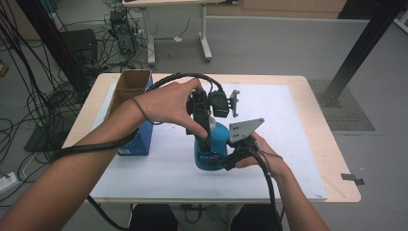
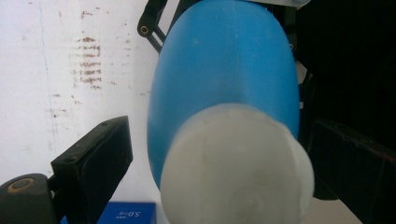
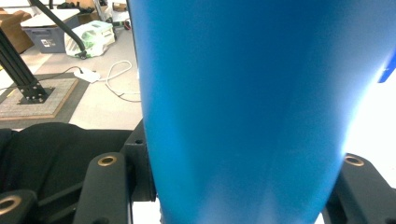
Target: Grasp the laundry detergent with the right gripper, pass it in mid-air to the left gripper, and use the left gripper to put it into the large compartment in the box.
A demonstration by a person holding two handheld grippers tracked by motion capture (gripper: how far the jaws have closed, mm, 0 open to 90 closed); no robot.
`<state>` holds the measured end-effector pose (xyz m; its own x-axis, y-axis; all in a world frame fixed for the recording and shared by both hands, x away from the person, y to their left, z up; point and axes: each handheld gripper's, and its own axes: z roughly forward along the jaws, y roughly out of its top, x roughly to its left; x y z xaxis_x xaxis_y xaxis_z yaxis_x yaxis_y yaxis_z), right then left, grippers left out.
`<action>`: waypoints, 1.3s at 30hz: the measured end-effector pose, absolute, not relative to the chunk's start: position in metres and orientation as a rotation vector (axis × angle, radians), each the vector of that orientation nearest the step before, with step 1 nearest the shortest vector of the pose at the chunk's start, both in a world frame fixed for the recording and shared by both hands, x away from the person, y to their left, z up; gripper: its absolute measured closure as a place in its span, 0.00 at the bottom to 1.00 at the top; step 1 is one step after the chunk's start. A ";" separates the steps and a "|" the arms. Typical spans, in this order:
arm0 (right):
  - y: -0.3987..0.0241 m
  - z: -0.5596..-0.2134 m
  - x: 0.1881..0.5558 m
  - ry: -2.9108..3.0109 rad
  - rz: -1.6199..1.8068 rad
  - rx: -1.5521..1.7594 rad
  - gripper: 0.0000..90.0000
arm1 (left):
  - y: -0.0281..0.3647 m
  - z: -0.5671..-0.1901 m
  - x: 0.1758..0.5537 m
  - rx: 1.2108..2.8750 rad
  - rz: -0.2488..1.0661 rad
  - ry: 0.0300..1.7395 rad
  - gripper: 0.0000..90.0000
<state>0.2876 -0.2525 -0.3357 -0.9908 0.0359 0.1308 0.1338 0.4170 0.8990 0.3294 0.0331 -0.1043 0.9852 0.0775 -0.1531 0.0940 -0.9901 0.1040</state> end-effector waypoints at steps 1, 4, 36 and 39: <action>-0.253 -0.336 0.288 -2.566 -1.644 -0.153 0.46 | 0.033 -0.104 0.329 3.019 -0.226 0.131 0.08; -0.253 -0.336 0.287 -2.567 -1.648 -0.153 0.46 | 0.033 -0.104 0.329 3.017 -0.226 0.128 0.08; -0.251 -0.333 0.287 -2.565 -1.646 -0.147 0.46 | 0.021 -0.106 0.324 3.062 -0.172 0.109 0.21; -0.251 -0.333 0.287 -2.564 -1.647 -0.146 0.46 | 0.021 -0.107 0.324 3.063 -0.172 0.108 0.26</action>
<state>0.2874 -0.2511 -0.3328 -0.9913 0.0314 0.1277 0.1291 0.4141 0.9010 0.3242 0.0208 -0.1069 0.9913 0.0661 -0.1141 0.0742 -0.9949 0.0678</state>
